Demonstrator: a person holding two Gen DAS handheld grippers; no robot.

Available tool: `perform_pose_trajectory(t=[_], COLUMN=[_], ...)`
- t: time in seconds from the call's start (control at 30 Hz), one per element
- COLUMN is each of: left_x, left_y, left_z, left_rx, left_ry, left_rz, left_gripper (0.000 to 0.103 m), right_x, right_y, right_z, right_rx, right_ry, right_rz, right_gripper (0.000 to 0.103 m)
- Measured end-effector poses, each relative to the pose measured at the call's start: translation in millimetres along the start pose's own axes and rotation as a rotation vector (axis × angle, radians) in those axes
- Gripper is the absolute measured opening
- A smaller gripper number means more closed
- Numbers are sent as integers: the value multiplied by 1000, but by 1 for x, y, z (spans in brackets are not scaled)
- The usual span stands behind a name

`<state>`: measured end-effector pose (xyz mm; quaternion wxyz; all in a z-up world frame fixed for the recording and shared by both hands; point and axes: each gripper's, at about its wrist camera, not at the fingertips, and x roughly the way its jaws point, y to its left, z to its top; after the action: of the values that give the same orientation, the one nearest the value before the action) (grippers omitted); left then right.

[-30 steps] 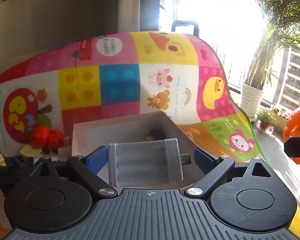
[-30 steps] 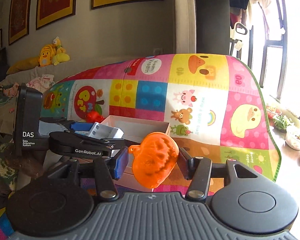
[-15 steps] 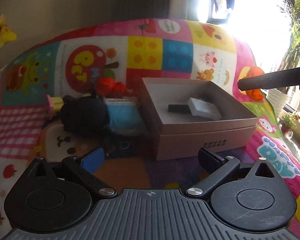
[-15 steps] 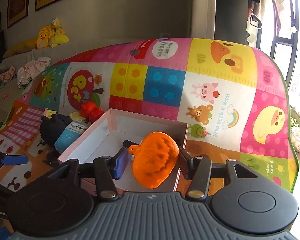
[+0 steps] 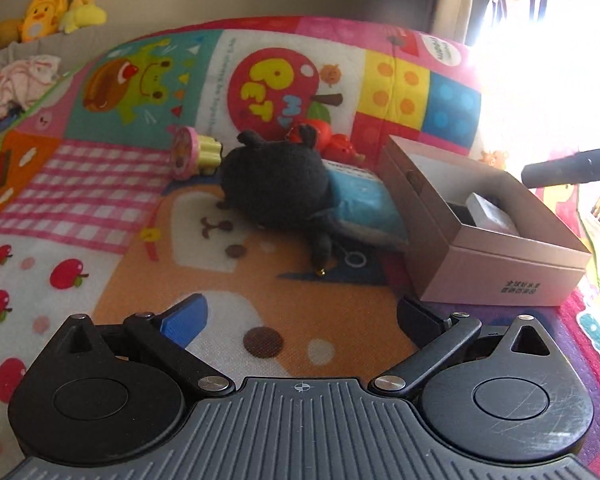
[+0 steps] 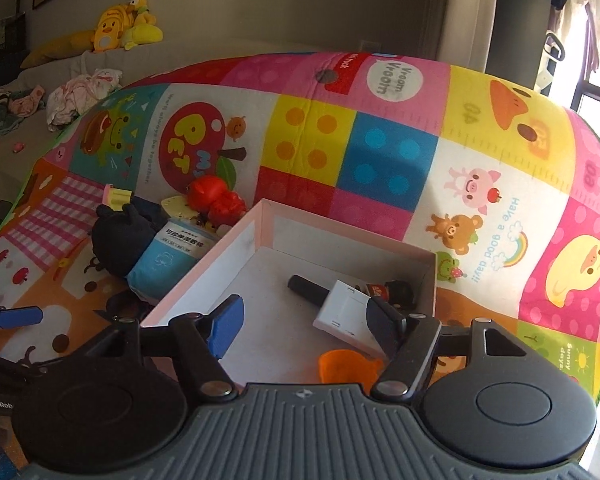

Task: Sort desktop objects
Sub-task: 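Reach the right tool toward the red toy keychains by the blue packet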

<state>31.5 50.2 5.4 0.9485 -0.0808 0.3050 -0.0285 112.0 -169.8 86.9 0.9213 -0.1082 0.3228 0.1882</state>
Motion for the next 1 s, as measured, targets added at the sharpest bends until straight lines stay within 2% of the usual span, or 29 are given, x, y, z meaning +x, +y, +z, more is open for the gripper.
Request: perform_pose_trajectory(t=[0.13, 0.17, 0.23, 0.37, 0.43, 0.5, 0.6, 0.73, 0.77, 0.83, 0.9, 0.93, 0.97, 1.0], left_x=[0, -1, -3, -2, 1, 4, 2, -2, -2, -2, -3, -3, -2, -2], left_y=[-2, -3, -5, 1, 8, 15, 17, 11, 9, 5, 1, -1, 0, 1], left_z=[-3, -3, -5, -4, -2, -1, -2, -5, -5, -6, -7, -7, -8, -8], left_rx=[4, 11, 22, -8, -51, -96, -102, -65, -55, -36, -14, -9, -12, -20], left_ry=[3, -2, -13, -10, 10, 29, 26, 36, 37, 42, 42, 41, 43, 47], left_rz=[-7, -8, -13, -41, -56, -66, -74, -70, -71, -81, -76, -76, -77, -78], left_gripper=[103, 103, 103, 103, 103, 103, 103, 103, 103, 103, 103, 103, 103, 103], right_x=[37, 52, 81, 139, 162, 182, 183, 151, 139, 121, 117, 121, 132, 146], right_y=[34, 44, 58, 81, 87, 88, 90, 105, 107, 105, 101, 100, 97, 97], right_z=[39, 51, 69, 88, 90, 89, 82, 60, 58, 66, 81, 86, 95, 101], right_rx=[-7, -7, 10, 13, -3, 22, 52, -12, -47, -96, -122, -130, -150, -170], right_ry=[44, 62, 119, 198, 218, 273, 321, 445, 439, 344, 218, 172, 133, 135], right_rz=[113, 122, 135, 85, 37, 31, 86, 252, 282, 254, 127, 73, 20, -7], right_gripper=[67, 60, 51, 43, 42, 42, 39, 39, 39, 40, 63, 78, 81, 81])
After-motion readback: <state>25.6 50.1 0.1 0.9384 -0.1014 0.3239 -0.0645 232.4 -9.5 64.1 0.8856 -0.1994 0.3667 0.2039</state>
